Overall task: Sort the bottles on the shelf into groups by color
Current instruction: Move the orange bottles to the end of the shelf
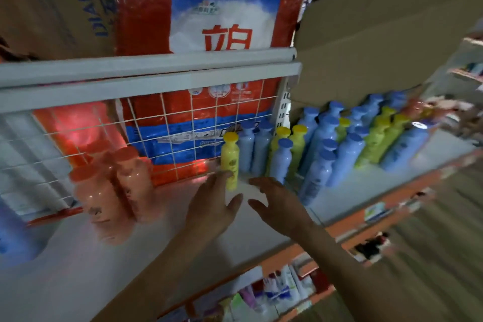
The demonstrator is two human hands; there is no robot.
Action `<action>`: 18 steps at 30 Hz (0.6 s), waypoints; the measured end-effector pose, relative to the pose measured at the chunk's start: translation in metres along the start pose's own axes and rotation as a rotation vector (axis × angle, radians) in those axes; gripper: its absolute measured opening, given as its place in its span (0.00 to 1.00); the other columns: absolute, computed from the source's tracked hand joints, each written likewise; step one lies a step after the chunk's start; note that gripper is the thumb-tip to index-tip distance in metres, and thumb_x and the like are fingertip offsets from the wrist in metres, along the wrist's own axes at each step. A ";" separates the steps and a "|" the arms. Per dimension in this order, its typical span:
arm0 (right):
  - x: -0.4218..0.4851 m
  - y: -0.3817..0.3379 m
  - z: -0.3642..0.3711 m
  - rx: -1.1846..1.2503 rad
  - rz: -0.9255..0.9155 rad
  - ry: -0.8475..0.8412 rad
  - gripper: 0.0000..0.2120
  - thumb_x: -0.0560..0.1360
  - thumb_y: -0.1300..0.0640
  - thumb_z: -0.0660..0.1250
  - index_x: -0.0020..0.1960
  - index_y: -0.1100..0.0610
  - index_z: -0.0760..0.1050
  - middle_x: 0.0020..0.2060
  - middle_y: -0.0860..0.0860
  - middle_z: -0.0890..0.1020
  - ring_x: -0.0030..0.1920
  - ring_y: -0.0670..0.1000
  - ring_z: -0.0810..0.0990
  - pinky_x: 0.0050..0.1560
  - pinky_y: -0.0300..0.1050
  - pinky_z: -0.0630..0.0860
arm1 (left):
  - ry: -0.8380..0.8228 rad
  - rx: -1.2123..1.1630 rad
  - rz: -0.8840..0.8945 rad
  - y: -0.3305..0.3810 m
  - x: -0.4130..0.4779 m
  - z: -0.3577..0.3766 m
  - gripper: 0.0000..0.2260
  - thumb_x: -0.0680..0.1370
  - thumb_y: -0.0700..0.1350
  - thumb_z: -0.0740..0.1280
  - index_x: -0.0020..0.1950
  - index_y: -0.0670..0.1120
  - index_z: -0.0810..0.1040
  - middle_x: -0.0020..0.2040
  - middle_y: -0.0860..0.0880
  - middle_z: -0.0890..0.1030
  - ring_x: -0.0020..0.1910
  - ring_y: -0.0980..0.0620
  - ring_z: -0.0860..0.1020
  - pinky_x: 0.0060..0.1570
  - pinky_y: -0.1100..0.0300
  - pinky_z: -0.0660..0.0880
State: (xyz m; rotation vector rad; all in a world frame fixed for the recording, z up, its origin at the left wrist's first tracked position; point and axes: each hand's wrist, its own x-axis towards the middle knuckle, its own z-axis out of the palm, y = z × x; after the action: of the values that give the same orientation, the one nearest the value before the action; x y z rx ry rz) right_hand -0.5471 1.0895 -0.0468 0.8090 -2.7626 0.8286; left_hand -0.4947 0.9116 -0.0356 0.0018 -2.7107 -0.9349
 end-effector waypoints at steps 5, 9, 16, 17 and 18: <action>-0.015 0.045 -0.059 -0.060 0.070 0.097 0.21 0.73 0.52 0.71 0.65 0.51 0.75 0.57 0.48 0.80 0.56 0.52 0.79 0.51 0.47 0.76 | 0.029 -0.052 0.161 0.062 0.028 0.037 0.19 0.76 0.52 0.68 0.66 0.50 0.72 0.59 0.50 0.78 0.58 0.48 0.77 0.53 0.54 0.74; -0.016 0.088 -0.106 -0.109 0.108 0.122 0.20 0.75 0.49 0.68 0.66 0.48 0.74 0.59 0.48 0.78 0.58 0.52 0.77 0.54 0.49 0.75 | 0.017 -0.041 0.267 0.113 0.061 0.062 0.22 0.75 0.57 0.64 0.66 0.49 0.73 0.59 0.49 0.79 0.59 0.49 0.76 0.53 0.62 0.70; -0.021 0.194 -0.181 -0.190 0.151 0.090 0.21 0.77 0.48 0.65 0.69 0.49 0.70 0.63 0.48 0.74 0.64 0.52 0.72 0.58 0.50 0.73 | 0.007 -0.015 0.339 0.203 0.116 0.121 0.26 0.73 0.62 0.61 0.66 0.48 0.74 0.61 0.50 0.75 0.61 0.50 0.71 0.59 0.55 0.70; -0.023 0.213 -0.192 -0.195 0.161 0.089 0.22 0.77 0.47 0.65 0.69 0.50 0.70 0.63 0.48 0.74 0.64 0.52 0.71 0.59 0.49 0.73 | -0.006 0.006 0.357 0.216 0.124 0.136 0.27 0.73 0.62 0.60 0.66 0.49 0.74 0.62 0.50 0.75 0.62 0.49 0.72 0.61 0.53 0.70; -0.026 0.231 -0.201 -0.202 0.175 0.086 0.22 0.77 0.47 0.65 0.70 0.50 0.70 0.63 0.49 0.74 0.65 0.53 0.71 0.60 0.49 0.72 | -0.022 0.025 0.369 0.229 0.132 0.149 0.27 0.73 0.63 0.58 0.66 0.49 0.74 0.63 0.50 0.76 0.63 0.48 0.72 0.62 0.52 0.70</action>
State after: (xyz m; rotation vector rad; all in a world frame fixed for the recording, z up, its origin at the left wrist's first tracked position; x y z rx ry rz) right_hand -0.6517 1.3734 0.0066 0.4896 -2.8104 0.5819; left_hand -0.6397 1.1714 0.0239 -0.4883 -2.6121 -0.7912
